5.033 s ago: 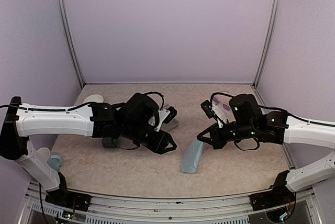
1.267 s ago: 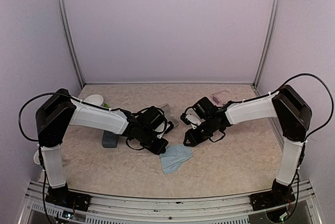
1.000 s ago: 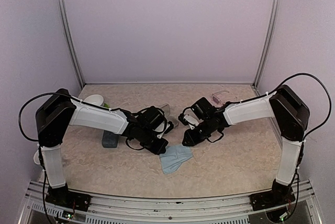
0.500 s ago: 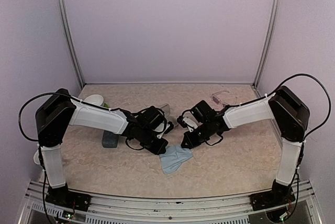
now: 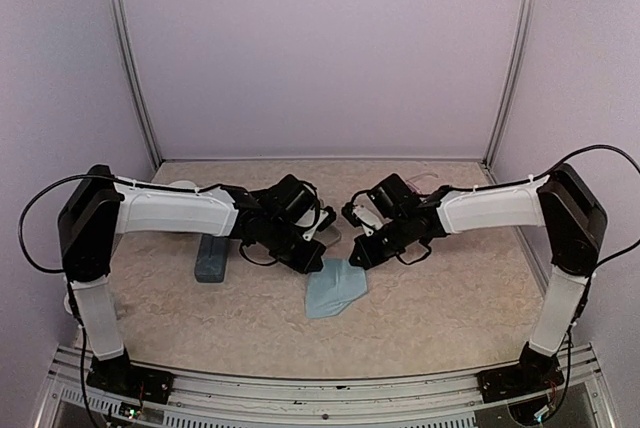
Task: Organize the sunglasses
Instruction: Pick up the glasses cleaning cloth from the center of the board, then fold the glasses cleaning cloth at the center of the board.
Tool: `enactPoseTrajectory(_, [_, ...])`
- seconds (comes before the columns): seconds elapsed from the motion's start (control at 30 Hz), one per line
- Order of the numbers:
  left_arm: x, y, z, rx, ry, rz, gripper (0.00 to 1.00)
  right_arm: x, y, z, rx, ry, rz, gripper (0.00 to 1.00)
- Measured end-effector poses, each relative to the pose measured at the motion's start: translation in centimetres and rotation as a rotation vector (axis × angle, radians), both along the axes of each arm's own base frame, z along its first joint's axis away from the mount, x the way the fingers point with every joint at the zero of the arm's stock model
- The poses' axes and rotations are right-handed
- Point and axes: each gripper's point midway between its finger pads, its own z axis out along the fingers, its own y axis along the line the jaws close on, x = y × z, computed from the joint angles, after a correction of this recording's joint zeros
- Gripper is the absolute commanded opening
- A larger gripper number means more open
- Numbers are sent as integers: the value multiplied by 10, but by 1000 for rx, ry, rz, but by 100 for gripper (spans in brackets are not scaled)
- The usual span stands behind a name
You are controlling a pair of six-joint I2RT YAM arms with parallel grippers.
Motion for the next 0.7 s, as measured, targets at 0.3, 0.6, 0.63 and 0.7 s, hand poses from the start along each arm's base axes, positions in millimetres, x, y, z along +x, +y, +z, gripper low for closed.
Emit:
enactPoseTrajectory(0.3, [33,-6,55,-61,-92,-1,0,44,0,59,57,-167,-9,0])
enactPoseTrajectory(0.6, [48,7,67,-46,-137,-13,0,51,-10,81,70,-255,20,0])
enactPoseTrajectory(0.63, [48,7,70,-49,-144,-17,0,50,-10,84,73,-265,27,0])
enactPoseTrajectory(0.7, [47,8,76,-56,-154,-22,0,48,-11,91,80,-287,43,0])
